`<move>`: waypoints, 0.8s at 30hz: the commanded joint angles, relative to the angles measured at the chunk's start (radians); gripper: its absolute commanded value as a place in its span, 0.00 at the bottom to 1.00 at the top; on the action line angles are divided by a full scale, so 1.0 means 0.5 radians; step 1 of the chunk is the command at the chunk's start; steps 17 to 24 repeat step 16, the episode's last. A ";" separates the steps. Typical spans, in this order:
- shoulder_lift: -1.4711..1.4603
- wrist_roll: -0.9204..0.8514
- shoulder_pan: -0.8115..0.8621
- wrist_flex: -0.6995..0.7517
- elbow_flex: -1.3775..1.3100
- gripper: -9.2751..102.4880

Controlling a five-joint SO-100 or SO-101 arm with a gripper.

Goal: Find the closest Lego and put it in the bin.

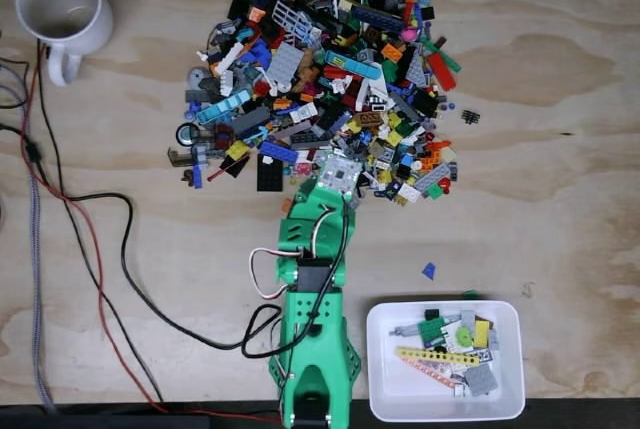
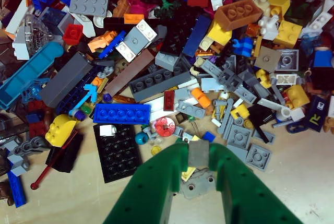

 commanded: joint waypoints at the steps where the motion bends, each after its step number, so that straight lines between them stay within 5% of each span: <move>1: -0.067 0.015 -0.055 -0.080 -0.018 0.08; 24: 0.012 0.031 -0.104 -0.132 0.055 0.08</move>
